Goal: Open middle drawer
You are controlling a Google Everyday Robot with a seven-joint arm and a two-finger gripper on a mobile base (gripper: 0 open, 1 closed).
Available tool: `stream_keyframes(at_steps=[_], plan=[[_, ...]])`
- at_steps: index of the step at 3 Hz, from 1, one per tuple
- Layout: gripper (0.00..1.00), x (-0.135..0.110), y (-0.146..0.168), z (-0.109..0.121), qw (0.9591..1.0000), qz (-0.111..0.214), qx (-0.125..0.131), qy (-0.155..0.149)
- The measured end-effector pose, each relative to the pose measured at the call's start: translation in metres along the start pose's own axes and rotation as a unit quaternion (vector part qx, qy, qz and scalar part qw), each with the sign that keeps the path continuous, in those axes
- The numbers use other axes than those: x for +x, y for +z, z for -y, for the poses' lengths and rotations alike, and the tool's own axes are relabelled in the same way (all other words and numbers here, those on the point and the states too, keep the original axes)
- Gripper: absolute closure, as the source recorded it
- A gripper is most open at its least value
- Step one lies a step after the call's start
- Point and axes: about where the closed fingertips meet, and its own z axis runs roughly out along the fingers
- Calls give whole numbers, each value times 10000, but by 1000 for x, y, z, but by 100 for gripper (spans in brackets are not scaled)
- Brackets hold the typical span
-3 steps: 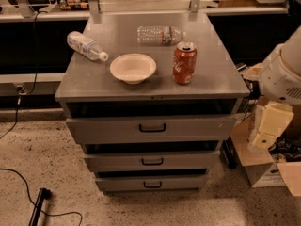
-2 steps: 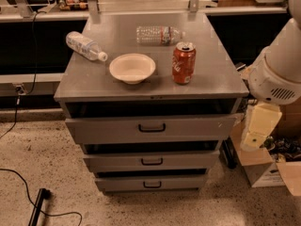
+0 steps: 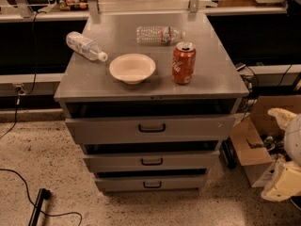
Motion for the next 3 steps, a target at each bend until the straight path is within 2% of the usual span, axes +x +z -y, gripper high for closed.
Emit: stream_keyframes(at_steps=[1,2,3], plan=[[0,-17,2,16,9984,469,291,-117],[0,-20,57,5,9980,559,-264,-119],[0,-32,117,-33,9926,984,-678,-223]])
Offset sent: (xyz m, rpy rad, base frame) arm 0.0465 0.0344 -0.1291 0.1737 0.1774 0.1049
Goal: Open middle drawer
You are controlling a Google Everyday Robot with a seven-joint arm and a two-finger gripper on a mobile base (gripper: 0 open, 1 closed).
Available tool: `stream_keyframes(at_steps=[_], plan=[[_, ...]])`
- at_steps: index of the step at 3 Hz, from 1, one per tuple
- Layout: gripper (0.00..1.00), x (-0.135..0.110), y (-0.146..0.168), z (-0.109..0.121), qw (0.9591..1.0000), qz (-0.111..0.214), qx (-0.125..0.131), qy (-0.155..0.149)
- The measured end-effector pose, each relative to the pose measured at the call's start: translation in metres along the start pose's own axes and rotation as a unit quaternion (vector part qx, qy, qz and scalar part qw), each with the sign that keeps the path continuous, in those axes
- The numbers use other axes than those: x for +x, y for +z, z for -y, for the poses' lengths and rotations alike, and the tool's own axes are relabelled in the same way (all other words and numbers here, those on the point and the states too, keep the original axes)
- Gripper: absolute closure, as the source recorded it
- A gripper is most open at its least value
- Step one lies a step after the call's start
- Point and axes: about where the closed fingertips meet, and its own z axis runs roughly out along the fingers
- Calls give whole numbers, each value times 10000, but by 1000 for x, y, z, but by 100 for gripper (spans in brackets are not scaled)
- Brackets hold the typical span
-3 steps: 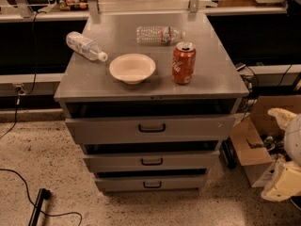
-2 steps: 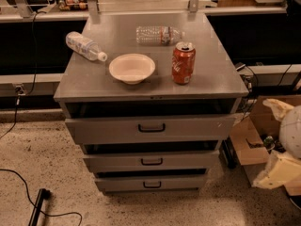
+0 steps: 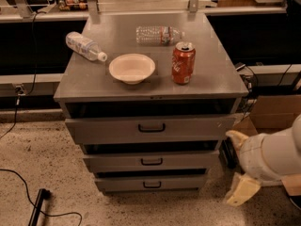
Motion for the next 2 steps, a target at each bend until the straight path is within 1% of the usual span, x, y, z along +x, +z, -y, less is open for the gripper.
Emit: stream_keyframes(at_steps=[1,2], plan=[[0,-10,46,-20,9972,740,113,-50],[0,-13,45,-19,9957,854,237,-284]])
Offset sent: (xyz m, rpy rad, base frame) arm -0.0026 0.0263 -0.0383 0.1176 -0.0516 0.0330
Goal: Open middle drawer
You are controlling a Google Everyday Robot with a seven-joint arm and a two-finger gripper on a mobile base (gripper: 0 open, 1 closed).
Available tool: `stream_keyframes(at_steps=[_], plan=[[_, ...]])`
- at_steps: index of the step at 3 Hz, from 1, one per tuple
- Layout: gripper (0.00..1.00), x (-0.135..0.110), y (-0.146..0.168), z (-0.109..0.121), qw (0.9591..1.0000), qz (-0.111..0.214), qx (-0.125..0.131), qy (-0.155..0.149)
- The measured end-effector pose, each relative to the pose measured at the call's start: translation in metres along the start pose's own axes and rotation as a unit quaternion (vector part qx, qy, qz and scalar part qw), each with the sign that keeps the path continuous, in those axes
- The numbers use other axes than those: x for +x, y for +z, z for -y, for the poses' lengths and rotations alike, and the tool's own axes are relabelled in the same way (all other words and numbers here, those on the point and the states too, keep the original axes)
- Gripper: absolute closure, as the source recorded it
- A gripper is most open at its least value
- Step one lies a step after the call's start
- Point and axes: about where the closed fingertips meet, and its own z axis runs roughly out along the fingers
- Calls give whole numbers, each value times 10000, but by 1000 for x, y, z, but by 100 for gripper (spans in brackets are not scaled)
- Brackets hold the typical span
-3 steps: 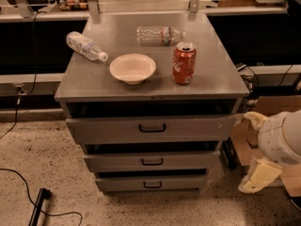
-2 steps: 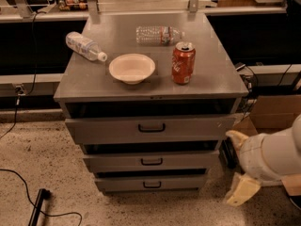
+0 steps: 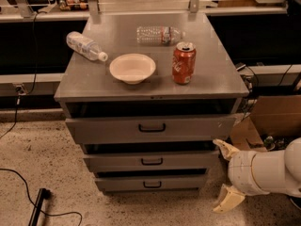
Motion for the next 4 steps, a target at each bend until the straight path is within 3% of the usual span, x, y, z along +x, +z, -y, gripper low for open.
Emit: stream_keyframes(at_steps=[1,2,3,4], plan=[[0,13,26,-10,9995,-180,-239,96],[0,39,80,-33,9989,-147,-415,165],[0,45,126,-50,9977,262,-617,80],[0,48,134,-58,9969,318,-711,99]])
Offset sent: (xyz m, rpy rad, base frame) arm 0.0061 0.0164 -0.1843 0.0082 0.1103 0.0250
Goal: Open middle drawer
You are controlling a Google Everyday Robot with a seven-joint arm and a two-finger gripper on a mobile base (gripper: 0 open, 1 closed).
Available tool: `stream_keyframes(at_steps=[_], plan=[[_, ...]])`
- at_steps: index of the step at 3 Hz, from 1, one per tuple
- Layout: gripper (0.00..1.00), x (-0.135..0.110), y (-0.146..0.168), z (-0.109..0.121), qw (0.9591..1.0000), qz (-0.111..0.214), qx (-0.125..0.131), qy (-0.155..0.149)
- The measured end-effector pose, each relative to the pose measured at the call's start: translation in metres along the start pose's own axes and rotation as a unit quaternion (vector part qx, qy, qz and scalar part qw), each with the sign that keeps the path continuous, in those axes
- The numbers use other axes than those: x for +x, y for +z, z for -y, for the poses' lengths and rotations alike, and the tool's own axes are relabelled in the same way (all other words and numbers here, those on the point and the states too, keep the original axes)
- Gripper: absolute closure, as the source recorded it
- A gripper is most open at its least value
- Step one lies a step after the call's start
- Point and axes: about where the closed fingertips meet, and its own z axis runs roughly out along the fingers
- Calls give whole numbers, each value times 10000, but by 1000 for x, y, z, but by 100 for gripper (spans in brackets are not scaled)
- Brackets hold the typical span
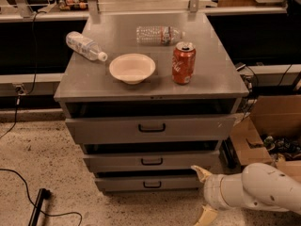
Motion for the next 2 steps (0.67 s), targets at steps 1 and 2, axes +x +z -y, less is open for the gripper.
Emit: stream_keyframes(at_steps=[1,2], plan=[[0,4,15,10,9998,-99,134,-74],[0,8,33,39,9989,-206,299,-282]])
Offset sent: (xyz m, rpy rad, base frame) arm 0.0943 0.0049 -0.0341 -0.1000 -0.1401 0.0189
